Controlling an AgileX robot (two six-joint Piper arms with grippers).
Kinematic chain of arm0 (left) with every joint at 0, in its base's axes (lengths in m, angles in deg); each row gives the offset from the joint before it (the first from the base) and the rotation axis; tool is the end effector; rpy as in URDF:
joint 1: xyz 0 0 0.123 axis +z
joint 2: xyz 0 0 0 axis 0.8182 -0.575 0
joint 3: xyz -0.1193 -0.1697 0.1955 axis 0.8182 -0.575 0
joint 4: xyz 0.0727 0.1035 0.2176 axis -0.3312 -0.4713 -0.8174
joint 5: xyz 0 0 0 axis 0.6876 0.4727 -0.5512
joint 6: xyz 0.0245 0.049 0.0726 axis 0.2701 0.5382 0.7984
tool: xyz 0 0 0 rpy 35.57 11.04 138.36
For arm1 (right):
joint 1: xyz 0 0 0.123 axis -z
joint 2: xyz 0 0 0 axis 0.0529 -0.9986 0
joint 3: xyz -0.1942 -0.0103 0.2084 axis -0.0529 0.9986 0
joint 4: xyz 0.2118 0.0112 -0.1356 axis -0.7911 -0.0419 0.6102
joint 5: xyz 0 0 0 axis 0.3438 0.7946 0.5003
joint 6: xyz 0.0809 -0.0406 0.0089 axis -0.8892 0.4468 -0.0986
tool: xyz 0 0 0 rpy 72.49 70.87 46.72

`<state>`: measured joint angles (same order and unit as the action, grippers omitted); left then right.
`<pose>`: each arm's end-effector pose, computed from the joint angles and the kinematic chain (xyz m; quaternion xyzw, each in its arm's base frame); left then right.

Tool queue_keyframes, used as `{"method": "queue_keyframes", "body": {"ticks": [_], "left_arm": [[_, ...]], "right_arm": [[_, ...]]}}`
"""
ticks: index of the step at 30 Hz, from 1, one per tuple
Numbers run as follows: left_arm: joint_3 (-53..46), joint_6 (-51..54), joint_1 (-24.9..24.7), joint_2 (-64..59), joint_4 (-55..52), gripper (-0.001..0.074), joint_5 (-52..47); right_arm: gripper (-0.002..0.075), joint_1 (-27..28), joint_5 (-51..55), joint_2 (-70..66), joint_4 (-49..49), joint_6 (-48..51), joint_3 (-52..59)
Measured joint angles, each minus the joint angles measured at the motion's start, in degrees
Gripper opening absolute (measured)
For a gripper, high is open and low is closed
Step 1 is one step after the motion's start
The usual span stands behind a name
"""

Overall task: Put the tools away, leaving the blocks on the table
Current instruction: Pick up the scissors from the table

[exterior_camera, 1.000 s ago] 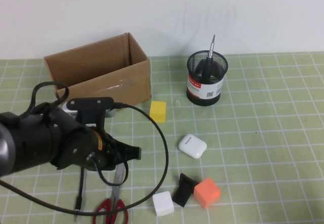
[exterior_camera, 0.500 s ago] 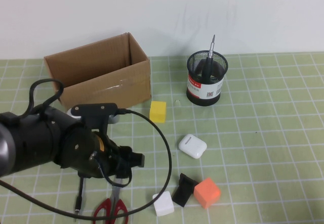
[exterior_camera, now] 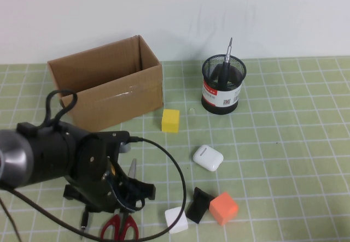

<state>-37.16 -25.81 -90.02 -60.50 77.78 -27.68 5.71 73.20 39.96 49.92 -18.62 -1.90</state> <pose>0.2342 -0.1696 0.1574 0.0941 0.9875 -0.0810 0.0967 0.0518 -0.0088 0.1714 0.0165 0.8047 -0.0587 0.5905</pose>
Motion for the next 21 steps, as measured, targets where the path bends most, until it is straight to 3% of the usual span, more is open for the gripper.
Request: {"method": "queue_keyframes", "body": {"ticks": [4, 14, 19, 21], "left_arm": [[0.0, -0.38, 0.0, -1.6, 0.12, 0.0246, 0.42], [1.1, 0.29, 0.0, -4.06, 0.01, 0.0236, -0.98], [1.23, 2.51, 0.0, -4.29, -0.44, 0.0106, -1.21], [1.23, 3.33, 0.0, -4.29, -0.21, 0.0092, -1.12]], "right_arm": [[-0.0011, 0.0, 0.0, 0.0, 0.0, 0.0, 0.0], [-0.0011, 0.0, 0.0, 0.0, 0.0, 0.0, 0.0], [-0.0011, 0.0, 0.0, 0.0, 0.0, 0.0, 0.0], [-0.0011, 0.0, 0.0, 0.0, 0.0, 0.0, 0.0]]}}
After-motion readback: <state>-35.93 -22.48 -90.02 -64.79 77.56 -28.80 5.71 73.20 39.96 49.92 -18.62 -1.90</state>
